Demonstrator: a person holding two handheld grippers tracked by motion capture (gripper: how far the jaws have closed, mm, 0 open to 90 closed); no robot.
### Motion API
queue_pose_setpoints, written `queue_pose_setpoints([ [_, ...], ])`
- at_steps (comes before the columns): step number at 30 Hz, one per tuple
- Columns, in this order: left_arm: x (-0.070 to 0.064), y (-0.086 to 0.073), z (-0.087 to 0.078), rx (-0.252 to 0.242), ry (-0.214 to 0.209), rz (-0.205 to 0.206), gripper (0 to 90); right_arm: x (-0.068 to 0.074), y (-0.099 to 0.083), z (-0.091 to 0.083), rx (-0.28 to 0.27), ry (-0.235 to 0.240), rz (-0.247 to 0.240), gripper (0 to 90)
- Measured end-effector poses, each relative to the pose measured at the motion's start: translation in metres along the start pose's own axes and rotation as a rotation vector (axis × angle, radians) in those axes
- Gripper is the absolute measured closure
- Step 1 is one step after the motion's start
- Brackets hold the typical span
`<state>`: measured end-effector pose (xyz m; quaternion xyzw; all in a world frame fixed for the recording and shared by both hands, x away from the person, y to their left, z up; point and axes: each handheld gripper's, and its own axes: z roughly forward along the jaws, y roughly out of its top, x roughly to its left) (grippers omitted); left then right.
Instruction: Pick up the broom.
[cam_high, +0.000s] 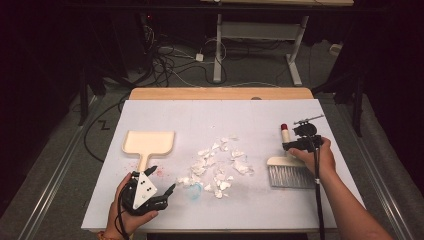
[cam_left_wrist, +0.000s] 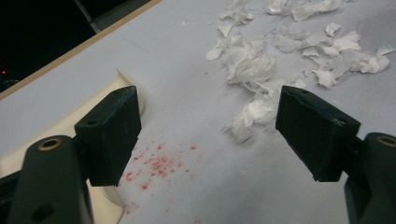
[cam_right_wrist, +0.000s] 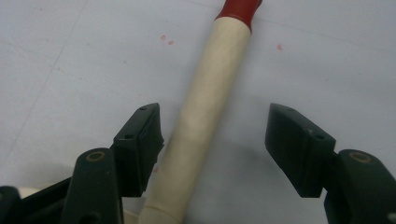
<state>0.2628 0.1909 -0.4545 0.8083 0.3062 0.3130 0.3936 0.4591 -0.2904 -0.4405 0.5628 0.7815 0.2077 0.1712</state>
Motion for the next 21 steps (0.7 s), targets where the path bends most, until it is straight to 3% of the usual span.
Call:
queue_pose_setpoints([
  [4,0.0,-0.001,0.0,0.003,-0.005,0.005,21.3,0.003,0.004,0.01,0.045,0.004,0.0,46.4],
  [6,0.0,-0.001,0.001,0.008,-0.011,0.002,21.3,0.006,0.006,0.011,0.042,0.001,-0.018,57.5],
  [9,-0.003,0.0,0.003,0.018,-0.022,0.023,21.5,0.013,0.007,0.011,0.047,-0.006,-0.062,63.4],
  [12,-0.005,0.001,0.004,0.024,-0.027,0.041,21.5,0.01,0.006,0.011,0.045,0.025,-0.049,70.0],
  [21,-0.005,0.001,0.007,0.031,-0.038,0.036,21.5,0.007,0.005,0.009,0.019,0.051,-0.077,71.0],
])
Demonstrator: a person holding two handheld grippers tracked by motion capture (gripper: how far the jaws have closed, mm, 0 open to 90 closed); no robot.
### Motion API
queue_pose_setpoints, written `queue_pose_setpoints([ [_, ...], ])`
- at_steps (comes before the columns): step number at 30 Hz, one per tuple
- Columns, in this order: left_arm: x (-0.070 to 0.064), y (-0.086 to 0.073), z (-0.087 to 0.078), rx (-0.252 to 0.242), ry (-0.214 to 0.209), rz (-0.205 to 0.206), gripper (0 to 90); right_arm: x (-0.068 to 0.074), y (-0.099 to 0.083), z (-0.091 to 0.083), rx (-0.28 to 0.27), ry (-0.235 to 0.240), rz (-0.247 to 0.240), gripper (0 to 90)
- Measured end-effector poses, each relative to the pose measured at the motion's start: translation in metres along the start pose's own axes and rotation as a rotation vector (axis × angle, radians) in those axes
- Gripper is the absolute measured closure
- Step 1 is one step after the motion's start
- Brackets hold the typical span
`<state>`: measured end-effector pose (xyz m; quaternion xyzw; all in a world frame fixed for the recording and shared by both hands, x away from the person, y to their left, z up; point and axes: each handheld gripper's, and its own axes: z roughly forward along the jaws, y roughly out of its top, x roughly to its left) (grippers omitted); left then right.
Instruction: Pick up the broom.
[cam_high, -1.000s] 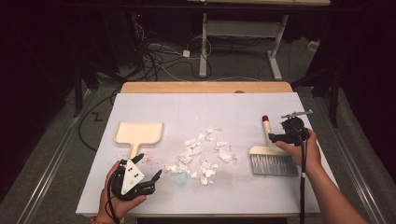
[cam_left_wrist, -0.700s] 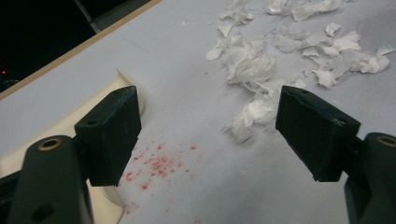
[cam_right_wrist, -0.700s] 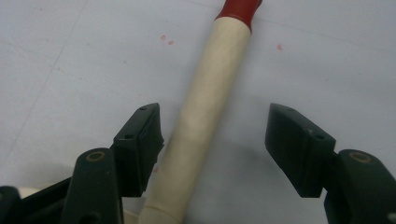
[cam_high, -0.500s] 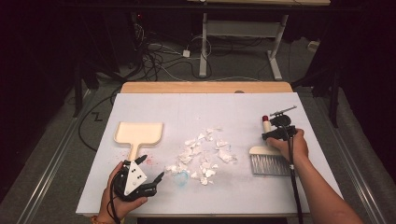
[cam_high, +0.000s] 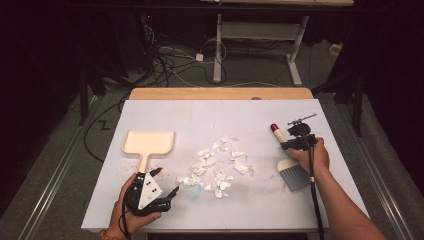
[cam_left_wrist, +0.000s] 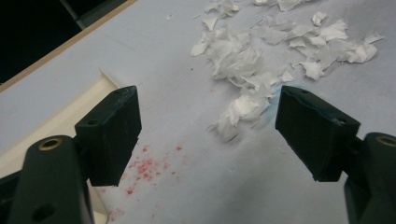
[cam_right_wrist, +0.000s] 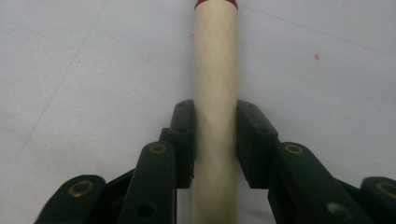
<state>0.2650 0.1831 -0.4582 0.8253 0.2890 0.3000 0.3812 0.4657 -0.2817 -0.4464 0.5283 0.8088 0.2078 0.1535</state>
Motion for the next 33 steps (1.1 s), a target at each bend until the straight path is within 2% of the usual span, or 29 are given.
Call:
queue_pose_setpoints([
  [2,0.0,0.0,0.0,0.006,-0.001,0.004,21.5,0.0,-0.002,-0.004,-0.024,0.005,0.002,71.1],
  [4,0.0,-0.001,0.0,0.007,0.004,-0.004,21.4,0.0,-0.005,-0.013,-0.083,0.0,-0.004,71.2],
  [11,0.0,0.001,0.0,0.014,0.006,-0.024,21.3,-0.004,-0.024,-0.051,-0.312,0.024,0.04,71.3],
  [15,0.001,0.009,0.002,-0.011,-0.001,-0.055,21.3,-0.001,-0.033,-0.073,-0.428,0.027,0.039,71.3],
  [16,0.001,0.009,0.002,-0.011,-0.001,-0.055,21.3,0.0,-0.035,-0.077,-0.451,0.029,0.04,71.3],
  [17,0.001,0.016,0.005,-0.015,-0.003,-0.082,21.3,0.002,-0.035,-0.08,-0.457,0.038,0.033,71.3],
  [20,-0.002,0.023,0.008,-0.012,-0.007,-0.074,24.9,0.011,-0.034,-0.089,-0.501,0.046,0.024,71.2],
  [21,-0.009,0.033,0.012,-0.005,-0.025,-0.059,24.9,0.017,-0.034,-0.093,-0.514,0.045,0.012,71.3],
  [23,-0.014,0.044,0.017,-0.013,-0.041,-0.061,25.8,0.026,-0.033,-0.099,-0.548,0.047,0.005,71.3],
  [26,-0.019,0.056,0.023,-0.04,-0.099,-0.093,25.9,0.037,-0.033,-0.104,-0.593,0.061,0.006,71.2],
  [28,-0.026,0.067,0.029,-0.057,-0.118,-0.071,25.9,0.044,-0.033,-0.107,-0.611,0.072,0.006,71.2],
  [29,-0.033,0.075,0.032,-0.058,-0.145,-0.077,25.9,0.046,-0.033,-0.107,-0.62,0.073,0.008,71.3],
  [30,-0.033,0.075,0.032,-0.058,-0.145,-0.077,25.9,0.05,-0.033,-0.108,-0.62,0.076,-0.002,71.2],
  [31,-0.044,0.087,0.038,-0.075,-0.18,-0.068,25.5,0.053,-0.033,-0.108,-0.631,0.079,-0.001,71.3],
  [33,-0.053,0.097,0.043,-0.09,-0.212,-0.055,25.0,0.059,-0.033,-0.109,-0.646,0.089,0.005,71.2],
])
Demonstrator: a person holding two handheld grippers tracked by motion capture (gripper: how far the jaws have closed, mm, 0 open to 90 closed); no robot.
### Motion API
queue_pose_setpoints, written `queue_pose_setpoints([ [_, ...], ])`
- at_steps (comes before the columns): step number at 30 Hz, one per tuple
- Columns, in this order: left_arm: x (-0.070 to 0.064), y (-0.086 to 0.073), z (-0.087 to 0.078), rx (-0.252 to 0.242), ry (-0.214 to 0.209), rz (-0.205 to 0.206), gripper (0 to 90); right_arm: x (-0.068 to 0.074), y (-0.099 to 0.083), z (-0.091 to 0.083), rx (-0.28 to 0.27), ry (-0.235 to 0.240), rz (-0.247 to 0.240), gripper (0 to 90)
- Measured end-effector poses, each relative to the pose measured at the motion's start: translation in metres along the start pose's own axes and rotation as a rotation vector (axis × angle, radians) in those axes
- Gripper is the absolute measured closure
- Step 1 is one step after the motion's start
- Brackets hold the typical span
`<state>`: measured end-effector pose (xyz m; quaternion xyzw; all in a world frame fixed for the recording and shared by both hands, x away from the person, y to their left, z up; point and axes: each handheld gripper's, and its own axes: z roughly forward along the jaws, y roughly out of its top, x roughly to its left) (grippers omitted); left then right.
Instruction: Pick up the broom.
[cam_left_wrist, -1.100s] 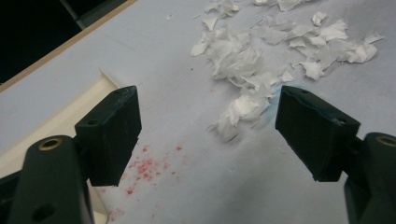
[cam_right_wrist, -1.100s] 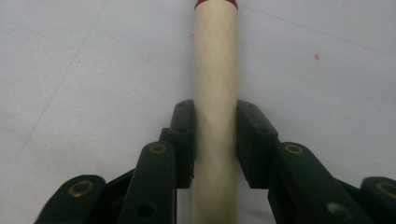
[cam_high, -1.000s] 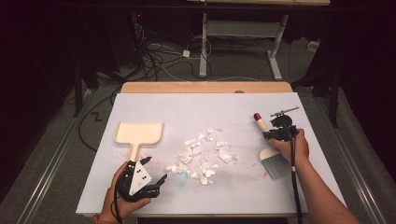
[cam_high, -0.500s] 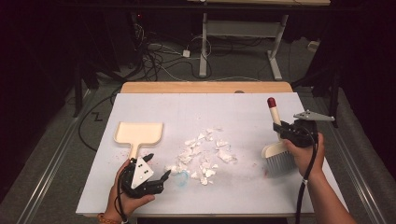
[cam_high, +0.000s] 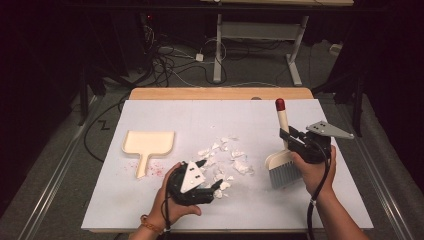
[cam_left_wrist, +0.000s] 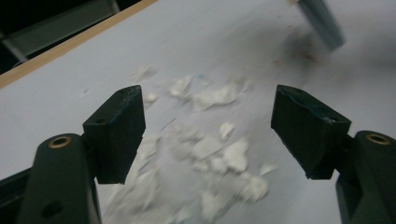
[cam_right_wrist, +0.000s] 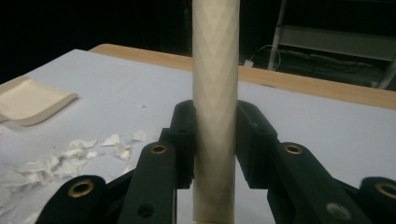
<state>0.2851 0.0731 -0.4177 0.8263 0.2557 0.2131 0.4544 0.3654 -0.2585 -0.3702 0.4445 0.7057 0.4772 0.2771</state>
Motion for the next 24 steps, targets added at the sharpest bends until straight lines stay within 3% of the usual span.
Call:
queue_pose_setpoints([
  [4,-0.016,0.019,0.019,-0.027,-0.084,-0.006,24.9,0.01,0.0,0.0,-0.016,0.028,0.009,71.2],
  [6,-0.022,0.026,0.027,-0.037,-0.098,-0.007,24.8,0.016,-0.002,-0.002,-0.034,0.031,0.014,71.2],
  [8,-0.027,0.033,0.036,-0.042,-0.128,-0.021,24.9,0.022,-0.001,0.0,-0.013,0.048,-0.002,71.2],
  [11,-0.033,0.041,0.049,-0.041,-0.134,-0.026,24.9,0.032,-0.002,-0.001,-0.014,0.084,-0.006,71.2],
  [13,-0.035,0.044,0.054,-0.046,-0.142,-0.039,24.9,0.037,-0.002,-0.002,-0.02,0.124,0.019,71.2],
  [15,-0.036,0.047,0.06,-0.049,-0.173,-0.064,25.5,0.045,-0.002,-0.004,-0.022,0.12,-0.019,71.2],
  [20,-0.036,0.051,0.068,-0.052,-0.177,-0.104,30.4,0.057,-0.001,-0.008,-0.043,0.145,-0.056,71.1],
  [24,-0.036,0.05,0.073,-0.05,-0.178,-0.108,37.5,0.066,-0.002,-0.011,-0.052,0.168,-0.072,71.1],
])
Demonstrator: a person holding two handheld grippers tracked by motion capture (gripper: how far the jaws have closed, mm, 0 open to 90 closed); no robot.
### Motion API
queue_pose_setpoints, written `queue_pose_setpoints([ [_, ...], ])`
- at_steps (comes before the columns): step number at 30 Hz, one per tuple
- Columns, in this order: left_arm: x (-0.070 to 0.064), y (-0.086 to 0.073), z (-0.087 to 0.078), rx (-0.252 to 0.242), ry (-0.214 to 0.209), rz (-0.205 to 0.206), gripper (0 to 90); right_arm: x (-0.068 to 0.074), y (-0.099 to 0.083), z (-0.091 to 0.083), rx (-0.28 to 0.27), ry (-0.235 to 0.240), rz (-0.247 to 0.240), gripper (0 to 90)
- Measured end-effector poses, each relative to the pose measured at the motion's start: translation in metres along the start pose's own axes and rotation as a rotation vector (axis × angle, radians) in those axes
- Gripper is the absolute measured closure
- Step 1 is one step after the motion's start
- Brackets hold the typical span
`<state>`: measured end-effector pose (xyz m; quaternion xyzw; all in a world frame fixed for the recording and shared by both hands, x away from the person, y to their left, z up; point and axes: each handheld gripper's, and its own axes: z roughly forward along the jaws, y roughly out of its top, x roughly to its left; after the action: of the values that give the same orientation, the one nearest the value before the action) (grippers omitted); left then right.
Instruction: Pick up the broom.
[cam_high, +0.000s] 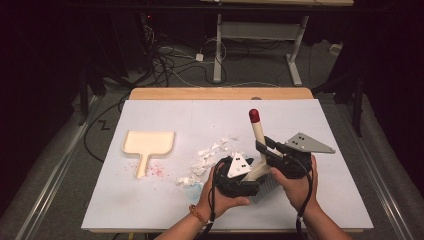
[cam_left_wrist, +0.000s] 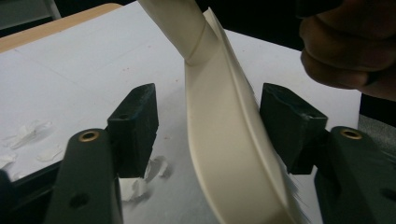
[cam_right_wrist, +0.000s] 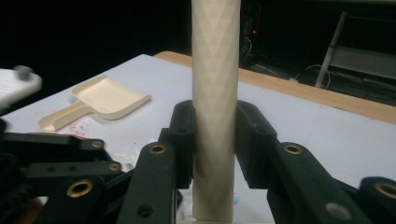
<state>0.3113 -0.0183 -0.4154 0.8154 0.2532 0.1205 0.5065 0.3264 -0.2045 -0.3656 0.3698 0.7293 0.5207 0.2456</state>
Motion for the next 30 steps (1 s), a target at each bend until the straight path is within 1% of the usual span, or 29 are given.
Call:
queue_pose_setpoints([
  [1,0.001,-0.001,0.0,-0.003,-0.007,-0.002,38.2,0.002,0.0,-0.001,-0.008,0.002,-0.005,71.1],
  [2,0.004,-0.003,0.0,-0.006,-0.025,-0.004,40.1,0.005,0.0,-0.002,-0.02,0.003,-0.011,71.1],
  [3,0.006,-0.004,0.0,-0.012,-0.031,-0.006,41.1,0.008,0.002,-0.003,-0.019,0.007,-0.031,71.1],
  [4,0.008,-0.005,-0.001,-0.022,-0.042,-0.009,43.3,0.009,0.003,-0.004,-0.021,0.007,-0.033,71.0],
  [5,0.01,-0.006,-0.003,-0.03,-0.06,-0.006,47.6,0.01,0.003,-0.005,-0.035,0.005,-0.031,71.1],
  [6,0.011,-0.006,-0.004,-0.031,-0.066,0.002,50.1,0.011,0.004,-0.006,-0.039,0.011,-0.033,71.0],
  [7,0.011,-0.007,-0.006,-0.032,-0.068,0.011,54.5,0.01,0.005,-0.007,-0.038,0.019,-0.03,71.0],
  [8,0.011,-0.007,-0.007,-0.034,-0.057,0.02,57.6,0.009,0.005,-0.008,-0.046,0.02,-0.015,71.0],
  [9,0.012,-0.007,-0.008,-0.028,-0.052,0.03,57.7,0.009,0.005,-0.009,-0.05,0.027,-0.015,71.0],
  [11,0.015,-0.008,-0.011,-0.029,-0.058,0.025,59.0,0.009,0.005,-0.011,-0.052,0.036,-0.018,70.8],
  [12,0.016,-0.008,-0.012,-0.027,-0.058,0.029,60.0,0.009,0.005,-0.012,-0.055,0.04,-0.018,70.7],
  [13,0.017,-0.008,-0.014,-0.027,-0.061,0.032,60.8,0.009,0.005,-0.012,-0.055,0.044,-0.028,70.5],
  [16,0.024,-0.007,-0.022,-0.017,-0.107,0.046,62.1,0.007,0.008,-0.016,-0.044,0.084,-0.035,69.3],
  [18,0.028,-0.006,-0.029,-0.014,-0.116,0.073,63.3,0.006,0.008,-0.019,-0.049,0.113,-0.053,68.4],
  [19,0.029,-0.006,-0.032,-0.007,-0.121,0.085,63.6,0.006,0.008,-0.021,-0.058,0.136,-0.069,67.4],
  [21,0.032,-0.005,-0.041,0.005,-0.137,0.116,63.9,0.005,0.009,-0.025,-0.059,0.175,-0.119,66.3],
  [22,0.032,-0.006,-0.043,0.007,-0.142,0.123,64.2,0.004,0.009,-0.027,-0.055,0.207,-0.143,65.9],
  [23,0.034,-0.007,-0.047,0.008,-0.157,0.129,64.8,0.003,0.009,-0.028,-0.05,0.23,-0.161,63.8],
  [24,0.034,-0.007,-0.049,0.016,-0.164,0.144,65.1,0.001,0.008,-0.029,-0.038,0.261,-0.183,61.9],
  [25,0.035,-0.007,-0.052,0.024,-0.176,0.152,65.1,-0.002,0.008,-0.029,-0.012,0.293,-0.208,62.1],
  [26,0.036,-0.007,-0.054,0.027,-0.194,0.155,65.1,-0.004,0.006,-0.03,0.011,0.323,-0.227,64.3],
  [27,0.037,-0.008,-0.056,0.025,-0.209,0.161,65.1,-0.007,0.004,-0.03,0.039,0.36,-0.26,63.8],
  [28,0.037,-0.008,-0.058,0.025,-0.217,0.159,65.1,-0.008,0.001,-0.031,0.06,0.364,-0.296,63.9],
  [29,0.038,-0.008,-0.058,0.028,-0.223,0.158,65.2,-0.011,-0.003,-0.032,0.078,0.369,-0.322,61.7],
  [30,0.038,-0.008,-0.058,0.033,-0.231,0.16,65.2,-0.013,-0.005,-0.032,0.1,0.398,-0.321,59.1],
])
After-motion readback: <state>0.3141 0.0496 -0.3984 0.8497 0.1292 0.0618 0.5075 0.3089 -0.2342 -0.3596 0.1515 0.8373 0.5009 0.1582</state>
